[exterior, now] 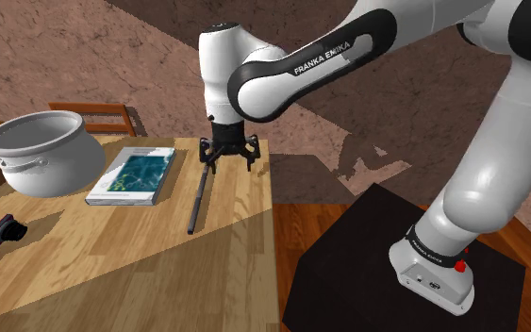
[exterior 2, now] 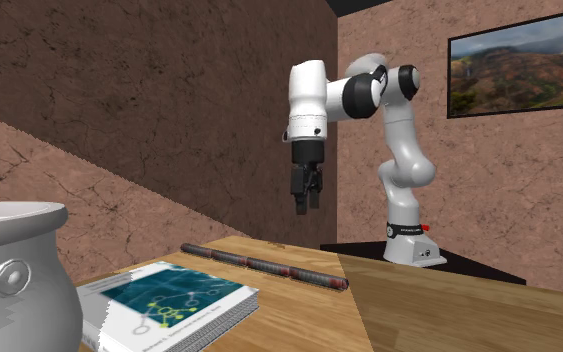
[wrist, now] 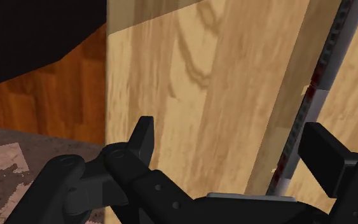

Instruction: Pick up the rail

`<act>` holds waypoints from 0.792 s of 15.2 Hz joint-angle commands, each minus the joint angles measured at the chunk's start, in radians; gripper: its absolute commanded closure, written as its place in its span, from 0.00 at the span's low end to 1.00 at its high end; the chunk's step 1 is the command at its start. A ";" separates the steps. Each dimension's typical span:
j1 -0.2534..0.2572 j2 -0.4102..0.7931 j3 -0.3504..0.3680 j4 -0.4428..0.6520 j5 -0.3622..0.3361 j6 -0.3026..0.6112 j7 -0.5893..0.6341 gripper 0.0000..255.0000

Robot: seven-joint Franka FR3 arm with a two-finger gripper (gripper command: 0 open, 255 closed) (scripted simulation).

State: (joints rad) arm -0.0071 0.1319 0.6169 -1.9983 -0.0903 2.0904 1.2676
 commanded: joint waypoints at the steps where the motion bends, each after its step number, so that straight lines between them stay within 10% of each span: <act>1: 0.031 0.096 -0.003 0.073 -0.070 0.001 0.087 0.00; 8: 0.182 0.409 -0.081 0.388 -0.236 -0.051 0.283 0.00; 12: 0.188 0.433 -0.092 0.369 -0.250 -0.010 0.293 0.00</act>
State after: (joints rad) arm 0.1786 0.5577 0.5277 -1.6256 -0.3356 2.0702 1.5551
